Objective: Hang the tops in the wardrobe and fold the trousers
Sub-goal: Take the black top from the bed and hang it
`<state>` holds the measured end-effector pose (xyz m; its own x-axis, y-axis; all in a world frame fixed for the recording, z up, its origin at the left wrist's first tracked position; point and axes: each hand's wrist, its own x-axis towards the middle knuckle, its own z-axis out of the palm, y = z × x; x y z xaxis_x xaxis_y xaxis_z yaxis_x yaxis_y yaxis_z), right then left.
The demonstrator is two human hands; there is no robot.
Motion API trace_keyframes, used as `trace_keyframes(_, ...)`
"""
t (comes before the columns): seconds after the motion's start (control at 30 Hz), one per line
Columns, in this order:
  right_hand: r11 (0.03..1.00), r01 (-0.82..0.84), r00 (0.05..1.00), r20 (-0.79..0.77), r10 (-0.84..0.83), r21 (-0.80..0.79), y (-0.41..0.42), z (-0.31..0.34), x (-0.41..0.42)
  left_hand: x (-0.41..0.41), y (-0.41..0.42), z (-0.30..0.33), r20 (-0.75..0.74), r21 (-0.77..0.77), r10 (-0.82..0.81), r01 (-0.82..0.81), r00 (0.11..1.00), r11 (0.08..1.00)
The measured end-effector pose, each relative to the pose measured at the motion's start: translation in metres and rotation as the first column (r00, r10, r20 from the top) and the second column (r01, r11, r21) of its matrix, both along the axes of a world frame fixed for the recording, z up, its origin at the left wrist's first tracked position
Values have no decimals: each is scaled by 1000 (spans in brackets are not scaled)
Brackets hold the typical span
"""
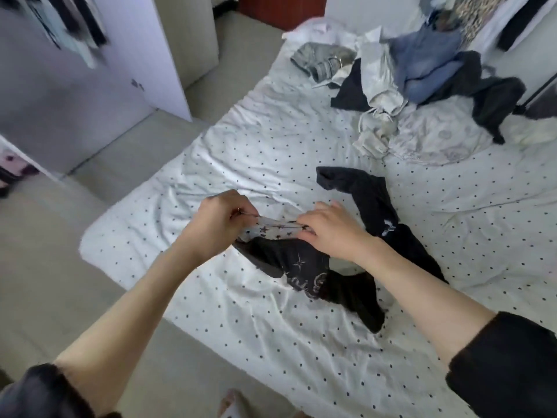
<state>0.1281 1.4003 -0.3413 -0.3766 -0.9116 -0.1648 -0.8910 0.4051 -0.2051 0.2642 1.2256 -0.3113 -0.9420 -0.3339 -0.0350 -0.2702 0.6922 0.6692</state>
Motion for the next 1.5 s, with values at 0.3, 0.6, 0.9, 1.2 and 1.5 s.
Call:
trace_keyframes(0.3,913,-192,969,-216,118,-360,-222,136,68,134,-193,126,-128,-280,287,-312,949,908)
trace_keyframes(0.6,895,-266,961,-27,275,-357,-408,189,128,210,-342,196,-251,-364,545,-599,800,713)
trace_keyframes(0.9,908,-199,800,474,368,-368,-590,210,151,208,-487,255,-366,-385,571,-678,735,627)
trace_keyframes(1.2,946,-250,740,589,324,-206,-723,199,134,169,-617,242,-335,-333,541,-634,771,698)
trace_keyframes(1.5,982,-61,854,500,143,-177,-827,162,67,133,-742,188,-315,-159,492,-556,812,816)
